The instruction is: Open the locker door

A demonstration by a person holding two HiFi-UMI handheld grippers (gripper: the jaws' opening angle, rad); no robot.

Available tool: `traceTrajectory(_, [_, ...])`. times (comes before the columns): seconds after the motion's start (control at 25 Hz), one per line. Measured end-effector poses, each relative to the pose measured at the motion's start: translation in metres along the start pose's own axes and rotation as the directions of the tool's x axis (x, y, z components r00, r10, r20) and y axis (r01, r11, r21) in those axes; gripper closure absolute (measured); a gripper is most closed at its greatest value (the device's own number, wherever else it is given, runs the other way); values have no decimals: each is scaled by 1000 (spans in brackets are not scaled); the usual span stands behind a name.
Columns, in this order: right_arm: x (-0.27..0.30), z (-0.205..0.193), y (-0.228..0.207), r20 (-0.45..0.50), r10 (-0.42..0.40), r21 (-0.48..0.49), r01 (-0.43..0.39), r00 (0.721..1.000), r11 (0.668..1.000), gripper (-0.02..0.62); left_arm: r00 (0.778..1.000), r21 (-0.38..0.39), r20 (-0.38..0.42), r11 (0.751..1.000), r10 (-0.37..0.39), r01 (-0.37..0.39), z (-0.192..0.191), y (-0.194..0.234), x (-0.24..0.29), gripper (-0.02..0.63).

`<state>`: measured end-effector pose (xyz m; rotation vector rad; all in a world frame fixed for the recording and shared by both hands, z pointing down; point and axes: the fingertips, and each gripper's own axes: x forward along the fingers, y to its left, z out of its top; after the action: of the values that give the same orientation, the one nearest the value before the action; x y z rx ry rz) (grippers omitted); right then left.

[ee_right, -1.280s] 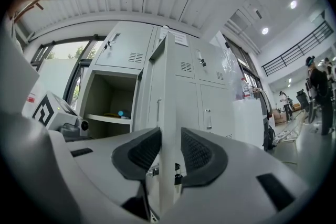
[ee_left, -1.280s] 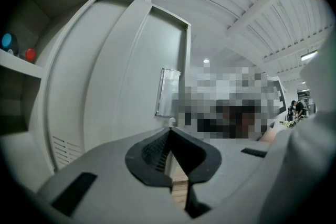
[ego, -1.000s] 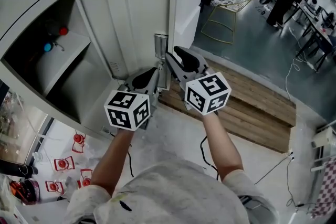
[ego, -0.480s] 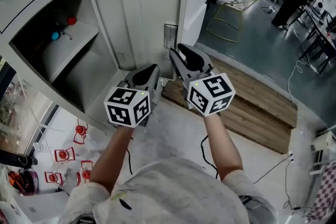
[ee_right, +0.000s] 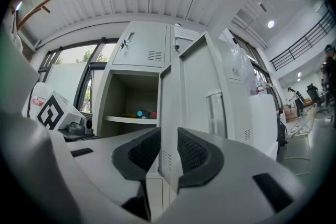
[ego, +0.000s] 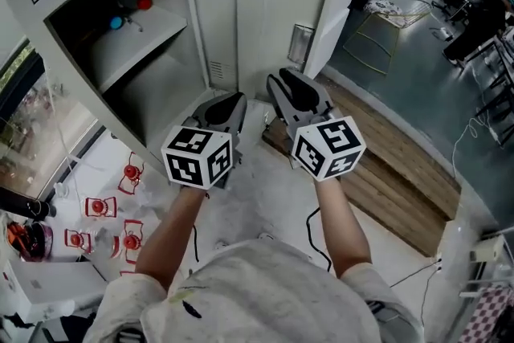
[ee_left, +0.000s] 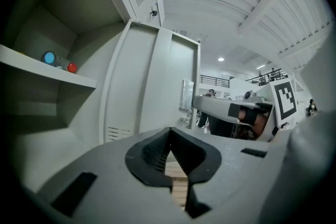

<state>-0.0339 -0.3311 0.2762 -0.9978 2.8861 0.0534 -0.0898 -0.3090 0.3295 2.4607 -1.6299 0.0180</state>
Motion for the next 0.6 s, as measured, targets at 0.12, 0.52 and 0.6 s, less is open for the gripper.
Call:
traceTrajectory(0.12, [9,-5,17,-8,43,11,-43,999,999,505,999,-3,3,999,53,-53,0,14,-14,600])
traceTrajectory(0.52, [28,-23,69,-60,152,35,-150,987,988,565,980,-8,13,980,197,-197,-2,47,-56,600])
traceTrajectory(0.6, [28,-27,75,-76,169,43,-166,983,985,578,975,-10,15,976,220,-219,-3,50,-60,600])
